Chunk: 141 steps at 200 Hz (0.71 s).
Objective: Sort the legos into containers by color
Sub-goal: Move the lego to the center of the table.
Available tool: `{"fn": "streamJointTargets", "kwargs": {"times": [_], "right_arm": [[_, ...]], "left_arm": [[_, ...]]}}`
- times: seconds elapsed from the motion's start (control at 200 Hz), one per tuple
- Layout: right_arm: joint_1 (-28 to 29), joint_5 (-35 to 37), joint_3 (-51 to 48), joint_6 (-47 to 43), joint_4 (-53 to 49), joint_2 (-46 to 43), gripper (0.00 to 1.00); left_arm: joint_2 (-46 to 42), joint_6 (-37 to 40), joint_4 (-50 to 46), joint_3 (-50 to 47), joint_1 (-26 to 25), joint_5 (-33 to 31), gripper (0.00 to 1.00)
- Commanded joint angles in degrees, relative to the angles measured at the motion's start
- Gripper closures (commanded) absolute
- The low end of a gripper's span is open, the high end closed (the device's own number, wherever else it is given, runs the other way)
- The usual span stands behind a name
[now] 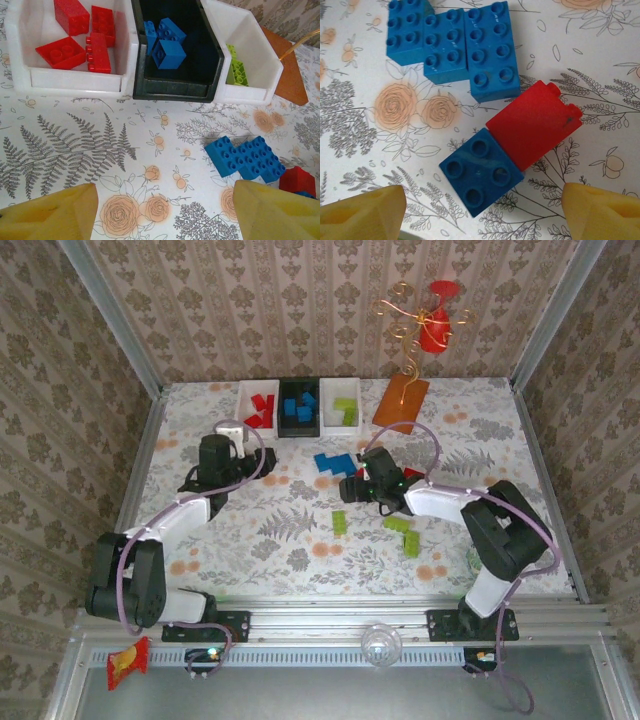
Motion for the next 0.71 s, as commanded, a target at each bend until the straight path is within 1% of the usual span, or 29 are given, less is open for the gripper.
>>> {"fn": "streamJointTargets", "kwargs": {"times": [0.0,0.13,0.26,0.385,0.49,0.7], "right_arm": [[-0.1,4.1,3.5,2.9,-0.5,1.7,0.17],[-0.3,7.4,7.5,6.7,-4.1,4.9,0.17],[-0.6,8.7,9.4,9.5,-4.2,7.5,0.17],[-1.3,10.5,11.6,9.7,-5.3,9.6,0.17],[-3.2,10.1,12.5,9.9,-6.3,10.6,0.18],[-6.2,10.3,10.5,8.3,-8.0,9.6,0.19]], "left_arm": [[-0.4,-0.9,0.5,-0.2,-0.5,1.1,0.27],[-0.2,-0.8,0.9,-0.1,-0.6,1.1,0.27],[-0.5,-0.5,0.5,-0.3,-0.6,0.8,0.27],[-0.8,-0.2,0.3,-0.6,-0.6,0.5,0.27],[-1.0,0.1,0.1,-0.6,-0.6,0.5,0.27],[-1.4,0.4,0.2,-1.0,-0.5,-0.1,0.27]]}}
